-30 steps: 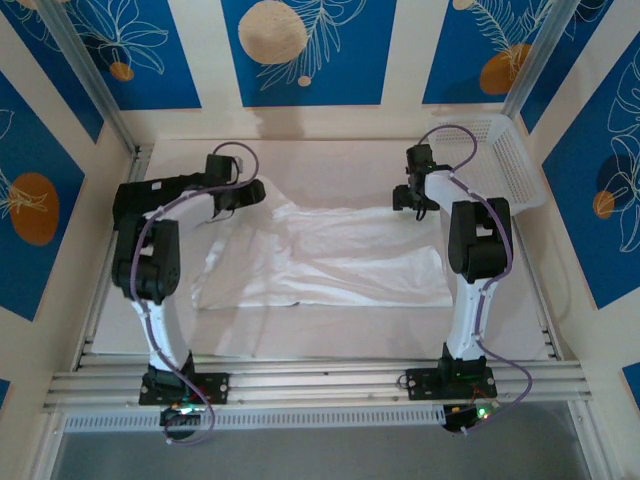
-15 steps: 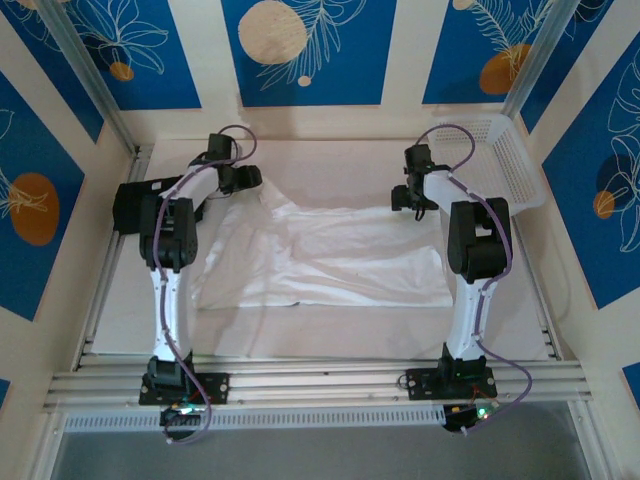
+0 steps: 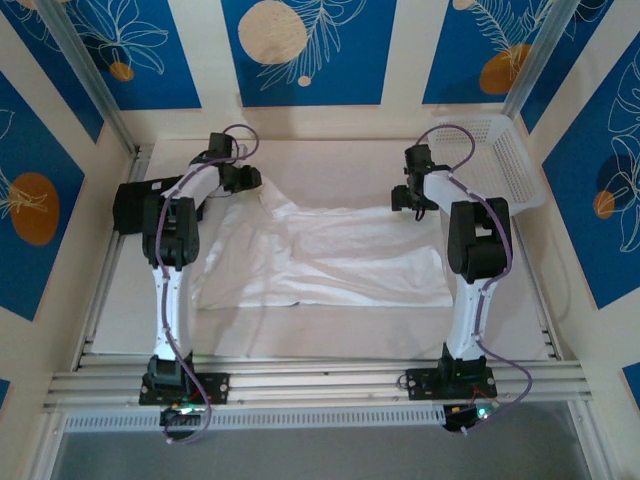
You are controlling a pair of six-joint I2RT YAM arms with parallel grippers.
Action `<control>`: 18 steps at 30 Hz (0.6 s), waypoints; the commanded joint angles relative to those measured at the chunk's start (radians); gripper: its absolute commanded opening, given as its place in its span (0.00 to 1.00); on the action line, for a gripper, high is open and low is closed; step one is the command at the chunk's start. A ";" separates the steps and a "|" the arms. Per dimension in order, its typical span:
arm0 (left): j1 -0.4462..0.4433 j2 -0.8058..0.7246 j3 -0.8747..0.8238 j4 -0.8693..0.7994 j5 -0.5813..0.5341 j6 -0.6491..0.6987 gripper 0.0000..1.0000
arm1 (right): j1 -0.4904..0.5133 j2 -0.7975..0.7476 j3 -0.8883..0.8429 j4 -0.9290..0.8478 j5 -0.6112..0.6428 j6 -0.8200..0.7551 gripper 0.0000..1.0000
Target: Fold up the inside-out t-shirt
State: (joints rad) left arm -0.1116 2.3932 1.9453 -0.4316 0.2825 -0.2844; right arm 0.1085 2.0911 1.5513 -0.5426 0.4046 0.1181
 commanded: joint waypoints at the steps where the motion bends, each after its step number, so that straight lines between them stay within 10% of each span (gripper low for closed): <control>1: 0.006 0.000 0.042 -0.018 0.013 0.018 0.34 | 0.006 -0.017 -0.008 -0.016 -0.002 -0.006 0.77; 18: 0.009 0.048 0.129 -0.063 0.010 0.052 0.19 | 0.006 -0.017 -0.001 -0.029 0.005 -0.005 0.77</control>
State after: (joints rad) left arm -0.1112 2.4054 2.0430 -0.4599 0.2810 -0.2512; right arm 0.1097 2.0911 1.5513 -0.5480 0.4049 0.1181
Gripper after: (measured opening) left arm 0.195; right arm 0.773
